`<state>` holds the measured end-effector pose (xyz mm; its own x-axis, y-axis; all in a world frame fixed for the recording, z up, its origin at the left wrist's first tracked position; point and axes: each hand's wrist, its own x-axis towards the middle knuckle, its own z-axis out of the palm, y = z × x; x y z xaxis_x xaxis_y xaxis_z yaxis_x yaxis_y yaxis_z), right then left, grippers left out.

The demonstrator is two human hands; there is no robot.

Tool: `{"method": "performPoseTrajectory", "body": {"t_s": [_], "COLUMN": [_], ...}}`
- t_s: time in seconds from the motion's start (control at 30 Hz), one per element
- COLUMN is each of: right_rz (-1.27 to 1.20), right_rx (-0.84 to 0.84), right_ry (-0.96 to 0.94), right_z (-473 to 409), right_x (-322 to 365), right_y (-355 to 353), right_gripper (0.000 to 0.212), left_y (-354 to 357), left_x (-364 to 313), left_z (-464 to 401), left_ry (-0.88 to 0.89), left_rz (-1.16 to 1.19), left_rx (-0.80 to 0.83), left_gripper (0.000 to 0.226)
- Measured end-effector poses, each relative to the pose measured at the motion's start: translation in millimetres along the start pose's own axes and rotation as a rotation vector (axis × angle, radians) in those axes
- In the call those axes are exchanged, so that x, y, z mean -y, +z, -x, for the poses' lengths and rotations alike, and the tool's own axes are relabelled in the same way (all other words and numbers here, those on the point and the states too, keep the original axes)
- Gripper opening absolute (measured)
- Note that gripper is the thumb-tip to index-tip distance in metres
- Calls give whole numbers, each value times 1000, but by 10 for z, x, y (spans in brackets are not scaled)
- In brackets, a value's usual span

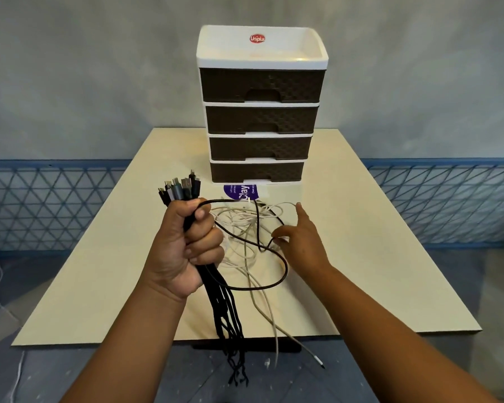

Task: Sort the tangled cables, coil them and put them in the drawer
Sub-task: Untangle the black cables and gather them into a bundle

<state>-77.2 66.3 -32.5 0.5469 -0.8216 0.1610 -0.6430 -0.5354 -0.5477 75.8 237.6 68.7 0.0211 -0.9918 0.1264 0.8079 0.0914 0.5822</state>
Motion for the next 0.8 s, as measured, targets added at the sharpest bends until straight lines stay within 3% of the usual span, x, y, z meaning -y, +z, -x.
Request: {"method": "performPoseTrajectory", "body": {"t_s": [0.2,0.27,0.37,0.47,0.57,0.67,0.8], "right_rz": [-203,-396,-771,-892,-970,-782,-224], "right_rx": [-302,-326,-272,-184,20,207,398], "right_ry": [80,98,106,-41,-122,-37,-2], "right_z": [-191,-278,-308,-183,54,341,629], "right_x": [87,132,253,429,556,563,430], "right_y": [-433,-625,-887,-1166,-1351,-1223,-696], "right_gripper": [17,18,17,16,17,17,15], "left_y": [37,47,66,112,177,274,362], "left_x": [-7,-4,4,3,-28,-54,-21], "left_z": [105,122,152,185,242,304,405], "left_ry": [85,103,122,133,153,178,179], "left_rz": [-74,-75,-90,-113,-159,-199,-236], "left_rx": [-121,-139,-162,-182,-222,-271,-372], "left_gripper": [23,23,24,26,27,19,22]}}
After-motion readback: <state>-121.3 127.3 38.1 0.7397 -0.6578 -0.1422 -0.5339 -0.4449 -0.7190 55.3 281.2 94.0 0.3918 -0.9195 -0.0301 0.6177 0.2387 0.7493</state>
